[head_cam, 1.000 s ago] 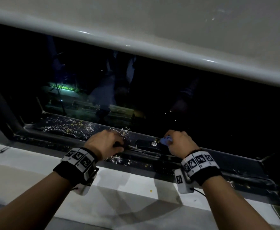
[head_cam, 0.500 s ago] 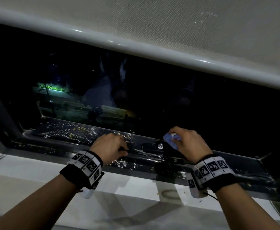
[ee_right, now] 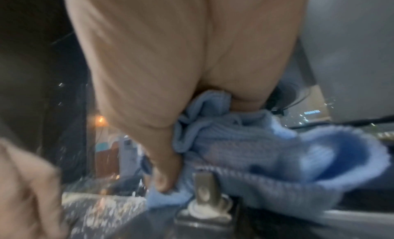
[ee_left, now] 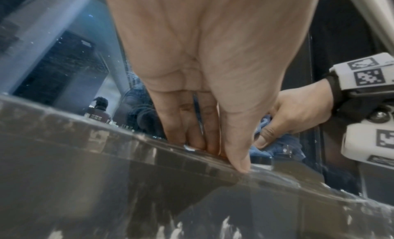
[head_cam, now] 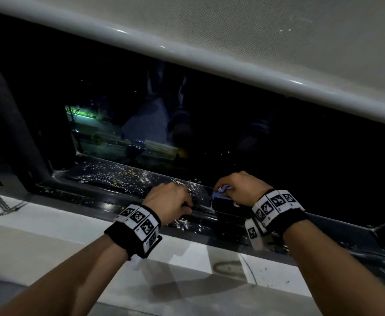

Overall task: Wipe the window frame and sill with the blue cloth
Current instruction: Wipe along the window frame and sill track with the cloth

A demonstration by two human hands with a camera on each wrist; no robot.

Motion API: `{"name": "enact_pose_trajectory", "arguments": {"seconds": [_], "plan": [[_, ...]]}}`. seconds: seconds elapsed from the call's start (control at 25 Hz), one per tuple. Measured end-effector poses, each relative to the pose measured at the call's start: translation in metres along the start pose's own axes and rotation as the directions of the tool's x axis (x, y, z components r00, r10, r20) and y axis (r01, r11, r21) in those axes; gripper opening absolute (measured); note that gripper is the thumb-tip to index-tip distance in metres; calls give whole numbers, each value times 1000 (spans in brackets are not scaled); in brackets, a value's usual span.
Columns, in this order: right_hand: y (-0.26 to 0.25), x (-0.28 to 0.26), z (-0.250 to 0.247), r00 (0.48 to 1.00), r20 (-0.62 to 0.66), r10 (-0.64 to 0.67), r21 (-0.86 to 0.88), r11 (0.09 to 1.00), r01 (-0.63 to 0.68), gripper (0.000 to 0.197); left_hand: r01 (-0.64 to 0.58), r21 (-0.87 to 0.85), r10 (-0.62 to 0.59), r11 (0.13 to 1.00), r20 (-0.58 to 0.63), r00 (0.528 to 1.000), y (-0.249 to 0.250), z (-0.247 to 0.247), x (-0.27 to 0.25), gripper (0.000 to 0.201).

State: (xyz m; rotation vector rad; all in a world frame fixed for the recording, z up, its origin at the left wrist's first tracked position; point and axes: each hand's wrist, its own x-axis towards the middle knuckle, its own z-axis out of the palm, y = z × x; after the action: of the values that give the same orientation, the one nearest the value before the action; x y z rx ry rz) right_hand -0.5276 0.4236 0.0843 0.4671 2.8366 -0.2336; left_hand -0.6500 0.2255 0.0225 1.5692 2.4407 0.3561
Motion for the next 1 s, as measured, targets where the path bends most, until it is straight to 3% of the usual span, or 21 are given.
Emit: {"name": "enact_pose_trajectory", "arguments": {"seconds": [0.08, 0.2, 0.28, 0.36, 0.4, 0.48, 0.64, 0.72, 0.88, 1.0], "plan": [[-8, -1, -3, 998, -9, -64, 68, 996, 64, 34, 5, -2, -5, 1000, 11, 1000, -1, -1, 0, 23], [-11, -10, -5, 978, -162, -131, 117, 982, 151, 19, -7, 2, 7, 1000, 23, 1000, 0, -3, 0, 23], [-4, -16, -6, 984, -170, -53, -48, 998, 45, 14, -9, -11, 9, 1000, 13, 1000, -2, -2, 0, 23], [0, -20, -1, 994, -63, 92, -247, 963, -105, 19, -11, -22, 11, 1000, 7, 1000, -2, 0, -1, 24], [1, -18, 4, 990, -35, 134, -266, 954, -139, 23, -16, -20, 16, 1000, 6, 1000, -2, 1, -1, 24], [-10, -9, 7, 991, -51, 122, -102, 987, -127, 26, -15, -19, 15, 1000, 0, 1000, -2, 0, -1, 24], [-37, 1, 7, 994, -71, -87, 163, 982, 97, 24, -34, 7, 34, 999, -24, 999, 0, -2, -3, 24], [-34, -5, 3, 990, -114, -80, 170, 981, 98, 22, -33, 5, 33, 999, -26, 999, 0, -1, -4, 24], [-21, -15, 13, 989, -130, 76, -72, 994, -86, 24, -36, -15, 35, 999, -38, 999, -1, 2, -7, 25], [-27, -12, 16, 994, -98, -53, -60, 997, 47, 34, -37, -17, 37, 999, -48, 998, -2, 3, -8, 24]]}}
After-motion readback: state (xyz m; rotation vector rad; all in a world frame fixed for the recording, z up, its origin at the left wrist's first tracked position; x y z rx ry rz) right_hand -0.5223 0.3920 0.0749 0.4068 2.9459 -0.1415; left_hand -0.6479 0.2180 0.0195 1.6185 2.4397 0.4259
